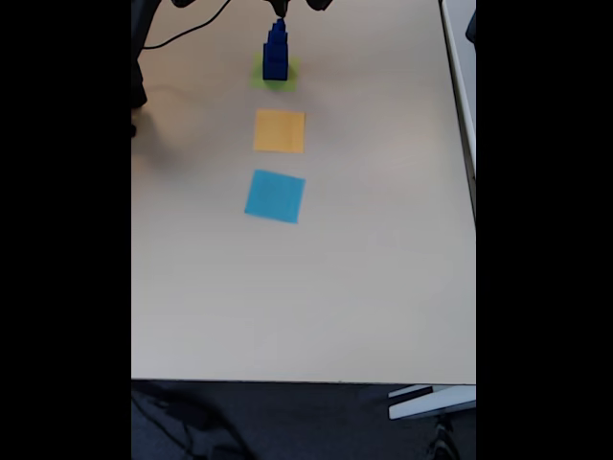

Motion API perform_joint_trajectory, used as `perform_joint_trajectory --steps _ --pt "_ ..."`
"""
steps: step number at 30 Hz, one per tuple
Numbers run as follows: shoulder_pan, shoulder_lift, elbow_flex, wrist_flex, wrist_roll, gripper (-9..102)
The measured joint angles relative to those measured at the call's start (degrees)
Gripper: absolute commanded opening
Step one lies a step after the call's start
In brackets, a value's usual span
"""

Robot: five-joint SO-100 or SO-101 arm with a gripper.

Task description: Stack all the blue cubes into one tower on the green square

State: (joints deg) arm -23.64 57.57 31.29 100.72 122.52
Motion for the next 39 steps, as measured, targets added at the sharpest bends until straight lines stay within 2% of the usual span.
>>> perform_joint_trajectory --steps 39 --pt "0.44 0.00 0.00 0.00 -1.05 0"
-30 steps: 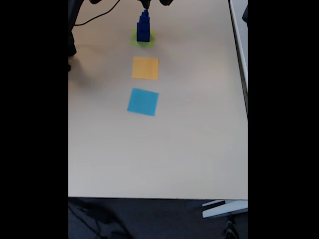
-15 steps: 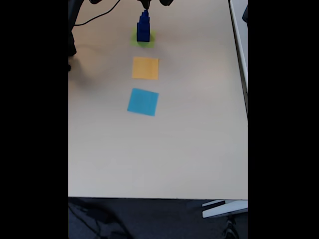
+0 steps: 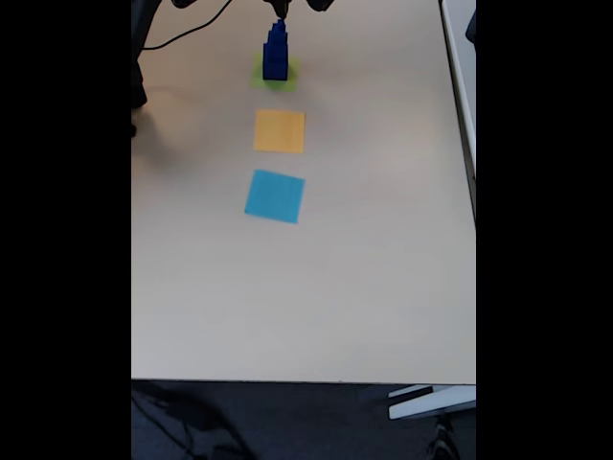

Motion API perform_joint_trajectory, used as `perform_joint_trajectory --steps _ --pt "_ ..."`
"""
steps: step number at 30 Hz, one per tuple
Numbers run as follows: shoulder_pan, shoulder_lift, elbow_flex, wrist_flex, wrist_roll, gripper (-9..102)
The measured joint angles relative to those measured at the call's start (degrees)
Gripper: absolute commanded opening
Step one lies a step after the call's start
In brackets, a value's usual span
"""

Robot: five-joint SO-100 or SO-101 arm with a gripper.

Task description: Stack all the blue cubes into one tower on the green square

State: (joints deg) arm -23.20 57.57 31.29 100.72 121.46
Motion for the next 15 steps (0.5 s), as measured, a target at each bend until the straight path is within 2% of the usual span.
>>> perform_joint_trajectory --steps 15 --pt "0.00 -0.97 0.00 0.00 0.00 0"
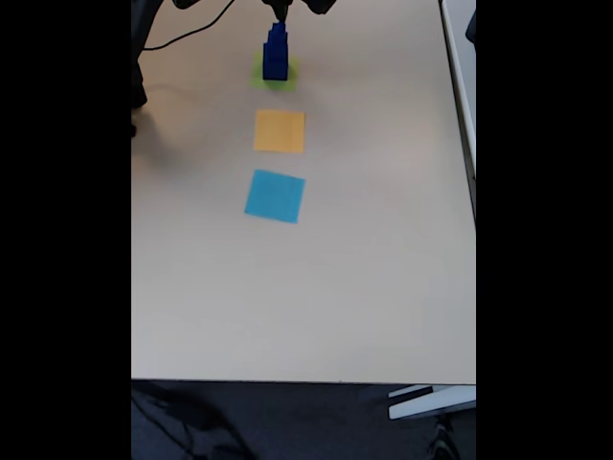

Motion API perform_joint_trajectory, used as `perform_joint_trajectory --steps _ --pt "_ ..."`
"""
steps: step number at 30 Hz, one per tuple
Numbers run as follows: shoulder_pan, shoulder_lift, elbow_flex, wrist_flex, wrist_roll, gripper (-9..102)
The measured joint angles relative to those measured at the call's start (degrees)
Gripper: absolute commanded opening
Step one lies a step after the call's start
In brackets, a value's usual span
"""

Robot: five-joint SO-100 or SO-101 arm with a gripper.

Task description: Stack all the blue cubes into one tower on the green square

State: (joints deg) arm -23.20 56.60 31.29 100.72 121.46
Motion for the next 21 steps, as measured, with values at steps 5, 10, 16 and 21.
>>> perform_joint_trajectory --steps 5,10,16,21 --pt "0.00 0.00 0.00 0.00 -0.44 0" --pt "0.00 0.00 -1.32 0.00 -0.53 0" --pt "-1.23 -1.05 -11.34 0.00 -2.99 0" --pt "-0.53 -1.05 -15.21 0.00 -6.77 0"
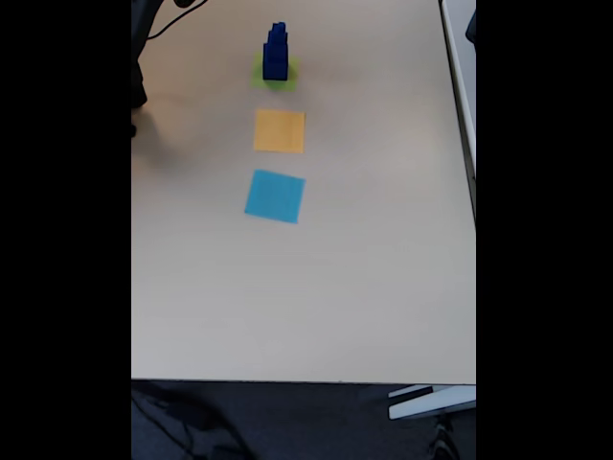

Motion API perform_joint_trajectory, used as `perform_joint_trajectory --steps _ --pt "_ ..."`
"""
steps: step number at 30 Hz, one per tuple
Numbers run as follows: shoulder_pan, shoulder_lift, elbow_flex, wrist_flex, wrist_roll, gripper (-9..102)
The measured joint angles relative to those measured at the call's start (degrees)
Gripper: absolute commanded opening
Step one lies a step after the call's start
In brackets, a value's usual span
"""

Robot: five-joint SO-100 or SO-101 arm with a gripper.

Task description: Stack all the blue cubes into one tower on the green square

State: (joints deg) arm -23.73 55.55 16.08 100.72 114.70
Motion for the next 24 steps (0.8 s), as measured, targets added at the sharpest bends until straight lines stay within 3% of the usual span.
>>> perform_joint_trajectory --steps 10,24 --pt "9.05 0.00 1.93 0.00 -4.92 0" --pt "9.49 0.00 10.72 0.00 -4.92 0"
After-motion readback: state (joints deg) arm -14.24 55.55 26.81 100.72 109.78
